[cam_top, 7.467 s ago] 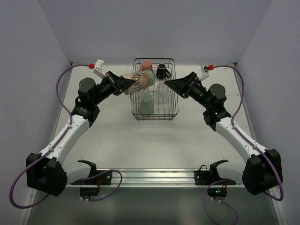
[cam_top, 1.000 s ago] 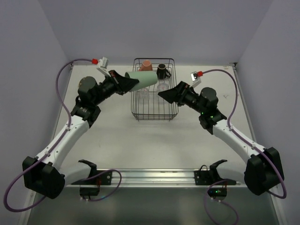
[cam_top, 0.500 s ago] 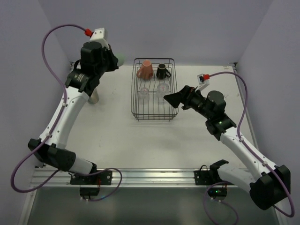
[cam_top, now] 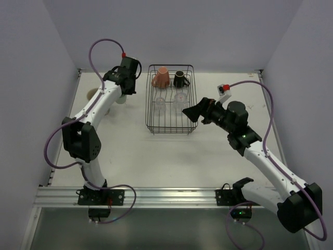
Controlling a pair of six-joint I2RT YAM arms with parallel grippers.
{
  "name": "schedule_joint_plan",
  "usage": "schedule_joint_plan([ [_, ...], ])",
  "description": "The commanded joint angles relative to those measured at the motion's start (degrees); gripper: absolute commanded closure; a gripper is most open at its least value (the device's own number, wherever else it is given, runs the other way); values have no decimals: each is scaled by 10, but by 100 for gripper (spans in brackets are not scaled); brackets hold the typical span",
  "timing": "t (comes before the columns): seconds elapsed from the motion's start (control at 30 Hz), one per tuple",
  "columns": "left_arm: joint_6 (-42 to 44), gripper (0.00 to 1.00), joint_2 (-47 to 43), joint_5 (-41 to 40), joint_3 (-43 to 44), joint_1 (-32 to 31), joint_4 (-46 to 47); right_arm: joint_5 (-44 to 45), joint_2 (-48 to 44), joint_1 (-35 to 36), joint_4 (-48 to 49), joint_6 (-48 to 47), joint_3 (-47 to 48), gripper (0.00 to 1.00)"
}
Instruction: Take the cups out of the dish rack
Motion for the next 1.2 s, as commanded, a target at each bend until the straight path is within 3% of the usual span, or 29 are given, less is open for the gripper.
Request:
schedule_joint_plan([
  [0.0,32,100,16,-20,21,1,12,22,3,9,-6,-18,14,1],
  [0.23,39,100,73,2,31,13,21,34,-2,13,-10,-25,10,1],
  [0.7,35,99,102,86,4,69,44,48,16,17,-15,-33,17,1],
  [0.93,35,85,105,108,-6,77,55,48,23,20,-14,-34,21,1],
  [1.17,35,59,108,117,-3,78,56,56,38,25,-23,-43,34,1],
])
